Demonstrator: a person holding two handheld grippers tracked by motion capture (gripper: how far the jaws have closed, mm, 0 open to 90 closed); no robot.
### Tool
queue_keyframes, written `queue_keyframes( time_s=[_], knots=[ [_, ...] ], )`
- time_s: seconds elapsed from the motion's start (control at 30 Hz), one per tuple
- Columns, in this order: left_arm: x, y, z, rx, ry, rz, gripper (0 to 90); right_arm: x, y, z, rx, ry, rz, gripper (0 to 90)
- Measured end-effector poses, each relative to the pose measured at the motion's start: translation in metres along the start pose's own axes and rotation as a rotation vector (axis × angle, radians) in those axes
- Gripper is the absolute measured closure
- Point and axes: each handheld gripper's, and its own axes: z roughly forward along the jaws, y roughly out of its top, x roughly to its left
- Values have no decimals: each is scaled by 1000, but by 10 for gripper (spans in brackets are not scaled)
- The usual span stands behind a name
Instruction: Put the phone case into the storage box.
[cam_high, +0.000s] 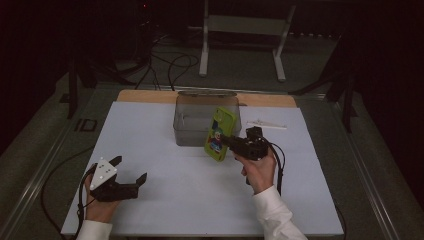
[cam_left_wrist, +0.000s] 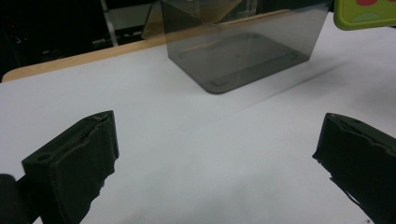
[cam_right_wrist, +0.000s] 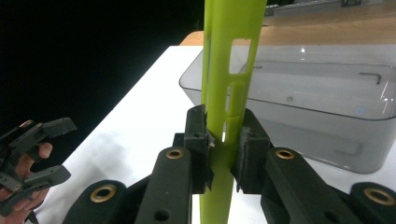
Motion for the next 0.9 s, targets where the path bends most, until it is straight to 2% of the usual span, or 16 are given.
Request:
queue_keyframes(
  time_s=[0.33, 0.9],
  knots=[
    [-2, -9, -7, -14, 18, -3, 0, 2, 11, 2, 20, -10, -13, 780],
    [-7, -15, -5, -2, 24, 13, 0, -1, 20, 5, 48, -21, -13, 779]
  ],
)
